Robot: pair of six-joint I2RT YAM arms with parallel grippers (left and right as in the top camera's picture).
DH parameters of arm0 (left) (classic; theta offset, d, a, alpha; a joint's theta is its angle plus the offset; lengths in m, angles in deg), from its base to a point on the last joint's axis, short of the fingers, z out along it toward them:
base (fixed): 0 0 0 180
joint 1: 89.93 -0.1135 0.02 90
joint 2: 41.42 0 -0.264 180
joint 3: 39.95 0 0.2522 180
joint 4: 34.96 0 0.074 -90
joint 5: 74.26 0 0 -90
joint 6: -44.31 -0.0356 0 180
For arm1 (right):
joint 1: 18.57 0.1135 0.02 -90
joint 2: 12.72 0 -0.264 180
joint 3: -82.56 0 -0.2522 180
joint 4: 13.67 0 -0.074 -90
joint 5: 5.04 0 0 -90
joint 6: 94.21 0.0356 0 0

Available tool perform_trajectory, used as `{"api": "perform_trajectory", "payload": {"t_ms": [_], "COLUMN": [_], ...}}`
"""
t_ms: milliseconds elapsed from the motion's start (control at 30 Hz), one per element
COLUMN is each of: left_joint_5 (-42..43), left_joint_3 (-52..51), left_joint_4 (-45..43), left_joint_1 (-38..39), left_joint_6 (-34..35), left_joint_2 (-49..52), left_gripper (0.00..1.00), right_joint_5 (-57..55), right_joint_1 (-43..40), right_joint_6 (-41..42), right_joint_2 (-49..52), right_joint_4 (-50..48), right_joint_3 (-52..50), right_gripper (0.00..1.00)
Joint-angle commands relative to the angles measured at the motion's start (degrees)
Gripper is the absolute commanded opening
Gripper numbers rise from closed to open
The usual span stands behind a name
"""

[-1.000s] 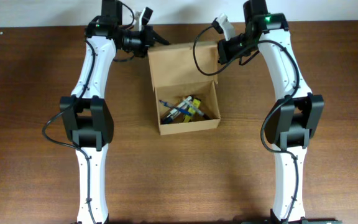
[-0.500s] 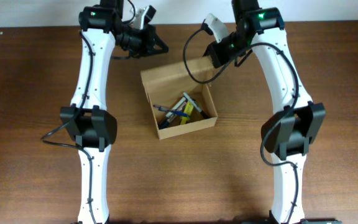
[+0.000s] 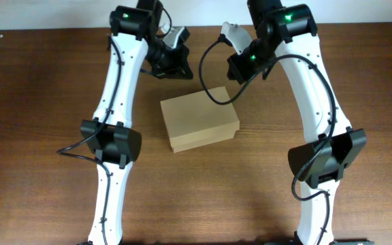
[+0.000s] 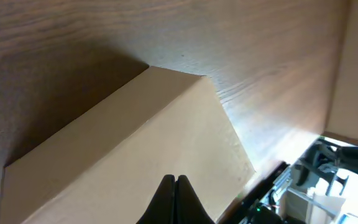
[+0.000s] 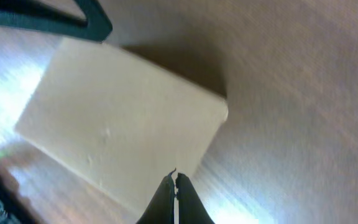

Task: Pack container
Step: 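Lift the lid with both grippers and fold it forward over the box, then press the closed lid down with both grippers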

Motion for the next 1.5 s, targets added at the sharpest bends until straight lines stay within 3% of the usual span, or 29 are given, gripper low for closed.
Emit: {"api": "perform_trajectory", "payload": {"t_ms": [0, 300, 633, 833, 1067, 1300, 1467], "left_joint_5": [-6.1, -18.9, -32.7, -33.3, -32.6, -31.8, -31.8], "left_joint_3": [1.6, -2.7, -29.7, -42.3, -53.2, -59.4, -59.8], "left_joint_4": [0.2, 0.2, 0.2, -2.5, -10.3, -15.8, -15.9], "left_joint_1": [3.0, 8.9, 9.5, 9.5, 9.5, 8.4, 7.5], "left_joint_6": [2.6, 2.7, 4.7, 4.6, 4.6, 4.6, 4.6], "left_joint_2": [-2.2, -10.6, -24.7, -25.6, -25.6, -25.6, -25.9], "left_gripper": [0.02, 0.02, 0.02, 0.02, 0.02, 0.02, 0.02], "right_joint_5": [-4.9, -5.3, -5.3, -6.0, -6.6, -6.6, -6.6], "right_joint_1": [0.6, 0.7, 2.2, 5.7, 6.7, 6.6, 6.6], "right_joint_6": [1.1, 2.5, 3.9, 3.9, 5.0, 5.4, 5.3], "right_joint_2": [-0.9, -1.1, -1.1, -0.9, -0.9, -0.9, -1.1], "right_joint_4": [3.7, 6.5, 7.4, 5.4, -2.9, -9.0, -9.6], "right_joint_3": [0.2, 0.2, -0.2, -5.1, -19.2, -28.5, -28.7], "right_gripper": [0.04, 0.04, 0.04, 0.04, 0.04, 0.04, 0.04]}}
